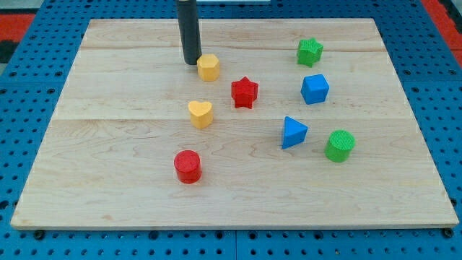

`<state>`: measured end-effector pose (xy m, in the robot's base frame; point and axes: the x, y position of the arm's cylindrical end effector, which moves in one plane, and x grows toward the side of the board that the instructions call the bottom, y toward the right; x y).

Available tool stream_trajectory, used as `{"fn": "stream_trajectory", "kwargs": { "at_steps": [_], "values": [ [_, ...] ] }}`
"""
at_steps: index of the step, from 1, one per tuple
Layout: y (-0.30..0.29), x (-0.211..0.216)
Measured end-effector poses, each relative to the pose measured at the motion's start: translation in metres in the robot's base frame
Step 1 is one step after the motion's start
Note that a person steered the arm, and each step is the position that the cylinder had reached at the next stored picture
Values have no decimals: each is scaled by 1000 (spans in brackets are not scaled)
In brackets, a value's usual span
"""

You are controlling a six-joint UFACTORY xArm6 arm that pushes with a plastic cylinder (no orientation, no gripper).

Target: Move the blue cube closer to the blue triangle

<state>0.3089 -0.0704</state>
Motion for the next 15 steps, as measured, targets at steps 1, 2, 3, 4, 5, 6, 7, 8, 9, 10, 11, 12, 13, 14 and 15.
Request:
{"fn": "stream_trajectory", "kwargs": {
  "at_steps": [1,2,3,4,5,6,7,8,9,10,11,12,13,14,15],
  "values": [
    [0,1],
    [-7,4],
    [-17,-2],
    [-15,-33],
    [59,-71],
    [130,-63],
    [160,-8],
    [177,22],
    [205,43],
    [218,89],
    [218,127],
    [272,127],
    [290,146],
    [265,174],
    [219,183]
  ]
}}
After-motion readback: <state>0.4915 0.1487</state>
